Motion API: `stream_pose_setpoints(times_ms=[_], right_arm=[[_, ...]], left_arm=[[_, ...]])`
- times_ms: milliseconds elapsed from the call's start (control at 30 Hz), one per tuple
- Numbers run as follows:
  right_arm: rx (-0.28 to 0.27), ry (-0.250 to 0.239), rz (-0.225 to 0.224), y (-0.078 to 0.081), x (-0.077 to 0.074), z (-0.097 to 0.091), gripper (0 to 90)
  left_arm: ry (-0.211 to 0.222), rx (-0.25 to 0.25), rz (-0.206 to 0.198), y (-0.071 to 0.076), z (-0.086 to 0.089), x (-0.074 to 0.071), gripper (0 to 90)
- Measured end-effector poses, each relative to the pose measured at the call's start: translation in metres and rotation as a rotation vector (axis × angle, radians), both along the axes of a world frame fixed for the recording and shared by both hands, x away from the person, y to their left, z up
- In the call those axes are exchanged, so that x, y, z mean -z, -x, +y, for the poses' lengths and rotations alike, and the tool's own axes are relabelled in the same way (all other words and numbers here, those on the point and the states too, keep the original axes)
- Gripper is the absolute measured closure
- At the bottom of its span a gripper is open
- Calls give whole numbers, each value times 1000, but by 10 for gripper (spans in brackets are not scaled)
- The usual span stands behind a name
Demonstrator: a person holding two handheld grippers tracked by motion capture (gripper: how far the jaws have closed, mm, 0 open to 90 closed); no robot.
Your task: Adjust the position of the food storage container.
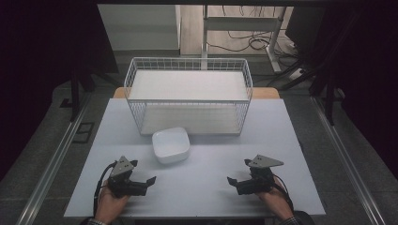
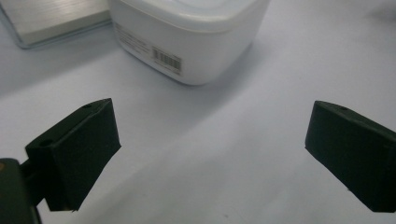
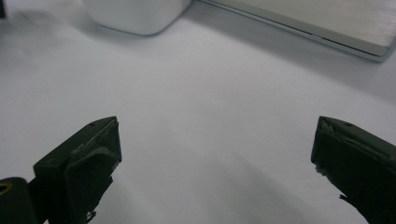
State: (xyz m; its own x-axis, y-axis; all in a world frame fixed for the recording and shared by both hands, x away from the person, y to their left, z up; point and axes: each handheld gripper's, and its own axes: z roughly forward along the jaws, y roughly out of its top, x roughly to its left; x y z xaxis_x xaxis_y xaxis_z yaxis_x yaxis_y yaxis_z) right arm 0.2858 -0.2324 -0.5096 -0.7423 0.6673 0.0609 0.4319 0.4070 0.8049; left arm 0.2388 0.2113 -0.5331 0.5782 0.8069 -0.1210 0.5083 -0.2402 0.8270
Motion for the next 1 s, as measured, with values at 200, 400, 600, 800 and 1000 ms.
stream_pose_setpoints(times_ms=[200,400,600,800,1000], right_arm=[[37,36,6,-3,7,4,5],[21,47,-10,-1,5,4,3],[22,60,-10,-1,5,5,0],[26,36,-3,-2,0,3,0],[26,49,-7,-6,-3,8,0]], left_arm=[[35,-19,9,0,5,1,42],[-9,-26,26,0,2,-1,45],[6,-30,49,0,4,-3,27],[-6,-49,39,-1,5,-6,80],[32,-54,0,-5,11,-14,175]])
